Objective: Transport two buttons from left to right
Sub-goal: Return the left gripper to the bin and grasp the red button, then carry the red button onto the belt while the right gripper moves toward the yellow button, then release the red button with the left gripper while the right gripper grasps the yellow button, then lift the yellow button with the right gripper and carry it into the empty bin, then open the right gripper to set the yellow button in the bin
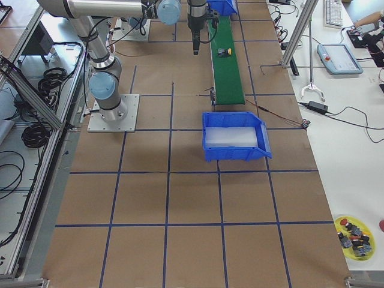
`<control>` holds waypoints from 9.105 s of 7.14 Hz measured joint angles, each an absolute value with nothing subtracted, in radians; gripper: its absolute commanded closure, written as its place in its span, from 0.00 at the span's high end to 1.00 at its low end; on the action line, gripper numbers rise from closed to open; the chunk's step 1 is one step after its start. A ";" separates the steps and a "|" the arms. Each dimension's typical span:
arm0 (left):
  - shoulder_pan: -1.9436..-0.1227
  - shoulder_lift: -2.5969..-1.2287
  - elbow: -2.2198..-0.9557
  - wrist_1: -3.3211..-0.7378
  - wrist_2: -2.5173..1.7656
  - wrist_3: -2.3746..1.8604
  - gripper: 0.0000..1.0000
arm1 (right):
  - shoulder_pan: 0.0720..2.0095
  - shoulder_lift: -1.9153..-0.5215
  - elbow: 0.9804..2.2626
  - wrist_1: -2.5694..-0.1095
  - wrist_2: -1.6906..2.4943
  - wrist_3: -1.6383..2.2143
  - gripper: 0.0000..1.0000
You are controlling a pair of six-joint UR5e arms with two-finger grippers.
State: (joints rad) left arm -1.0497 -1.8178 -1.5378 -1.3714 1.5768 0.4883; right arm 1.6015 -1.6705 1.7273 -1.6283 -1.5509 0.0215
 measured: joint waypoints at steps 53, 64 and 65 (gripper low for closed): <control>-1.509 -1.577 -1.657 -1.477 1.574 -0.091 1.00 | 0.989 -1.185 1.778 -2.187 -1.540 -0.692 0.05; -1.509 -1.575 -1.657 -1.477 1.572 -0.091 1.00 | 0.992 -1.200 1.745 -2.165 -1.546 -0.684 1.00; -1.509 -1.575 -1.657 -1.477 1.572 -0.091 1.00 | 0.999 -1.220 1.702 -2.137 -1.545 -0.679 1.00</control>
